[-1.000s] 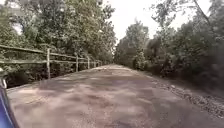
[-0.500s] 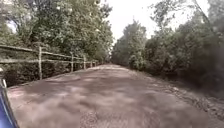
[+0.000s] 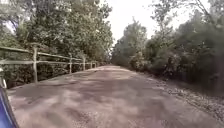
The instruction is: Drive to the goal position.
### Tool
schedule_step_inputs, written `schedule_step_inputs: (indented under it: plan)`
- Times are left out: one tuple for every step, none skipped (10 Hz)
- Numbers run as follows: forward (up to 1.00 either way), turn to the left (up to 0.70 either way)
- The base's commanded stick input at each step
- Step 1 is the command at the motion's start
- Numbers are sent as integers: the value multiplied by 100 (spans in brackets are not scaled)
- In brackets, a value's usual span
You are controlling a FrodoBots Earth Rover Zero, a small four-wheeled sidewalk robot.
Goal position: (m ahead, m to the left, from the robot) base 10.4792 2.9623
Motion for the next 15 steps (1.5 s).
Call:
schedule_step_inputs:
  plan:
    - [70,0]
    - [70,0]
    - [70,0]
    - [70,0]
    - [70,0]
    - [70,0]
    - [70,0]
    - [70,0]
    - [70,0]
    - [70,0]
    - [70,0]
    - [70,0]
    - [70,0]
    - [70,0]
    - [70,0]
